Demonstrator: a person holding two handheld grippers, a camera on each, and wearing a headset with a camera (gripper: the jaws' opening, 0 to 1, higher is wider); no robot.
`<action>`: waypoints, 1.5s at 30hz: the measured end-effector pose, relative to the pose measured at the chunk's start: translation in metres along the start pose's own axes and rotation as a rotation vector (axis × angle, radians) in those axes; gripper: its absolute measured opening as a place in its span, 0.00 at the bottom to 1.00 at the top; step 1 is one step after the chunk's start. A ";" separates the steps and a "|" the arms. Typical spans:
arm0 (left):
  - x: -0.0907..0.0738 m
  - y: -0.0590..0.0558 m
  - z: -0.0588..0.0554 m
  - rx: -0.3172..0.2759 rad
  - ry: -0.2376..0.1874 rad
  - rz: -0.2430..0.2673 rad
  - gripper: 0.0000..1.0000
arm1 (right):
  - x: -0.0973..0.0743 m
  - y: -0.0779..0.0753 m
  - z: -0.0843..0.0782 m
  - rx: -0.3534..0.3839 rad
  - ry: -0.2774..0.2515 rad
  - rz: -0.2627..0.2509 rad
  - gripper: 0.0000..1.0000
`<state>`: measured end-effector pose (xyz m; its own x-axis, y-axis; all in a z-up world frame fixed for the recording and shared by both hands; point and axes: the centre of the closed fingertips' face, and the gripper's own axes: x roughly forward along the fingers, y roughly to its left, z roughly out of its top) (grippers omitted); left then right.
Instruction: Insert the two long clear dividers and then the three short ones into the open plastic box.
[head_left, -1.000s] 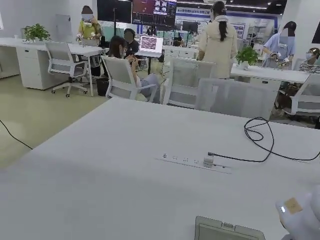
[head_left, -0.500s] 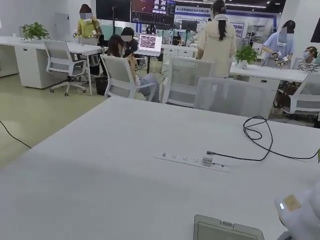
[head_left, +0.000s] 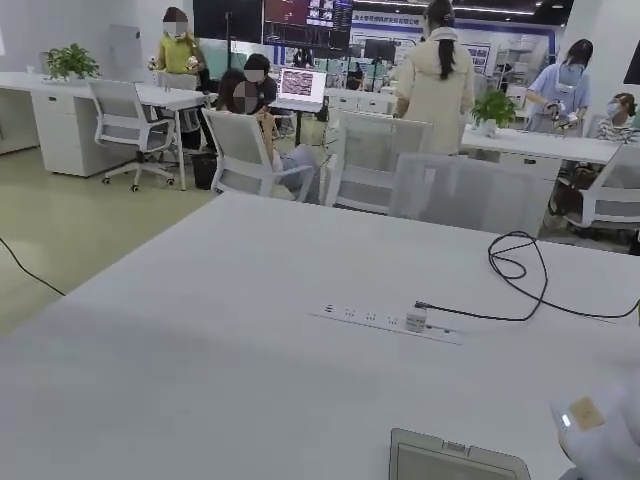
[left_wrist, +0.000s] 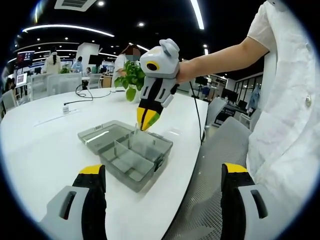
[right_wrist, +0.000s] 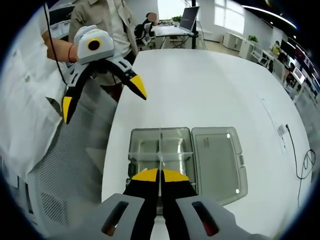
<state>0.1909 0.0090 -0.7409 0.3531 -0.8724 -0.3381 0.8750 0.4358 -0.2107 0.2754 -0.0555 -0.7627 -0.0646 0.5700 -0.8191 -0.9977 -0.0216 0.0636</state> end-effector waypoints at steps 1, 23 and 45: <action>0.000 0.000 0.000 -0.002 -0.001 0.001 0.98 | 0.000 0.001 0.000 -0.001 -0.001 -0.001 0.02; 0.000 0.000 -0.003 -0.005 0.006 -0.002 0.98 | 0.019 0.001 0.000 -0.024 -0.003 0.002 0.02; 0.000 0.002 -0.003 -0.007 0.004 -0.002 0.98 | 0.046 0.001 -0.017 -0.063 0.105 0.015 0.03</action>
<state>0.1920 0.0102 -0.7438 0.3502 -0.8724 -0.3410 0.8735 0.4356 -0.2174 0.2710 -0.0435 -0.8098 -0.0781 0.4798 -0.8739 -0.9956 -0.0829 0.0434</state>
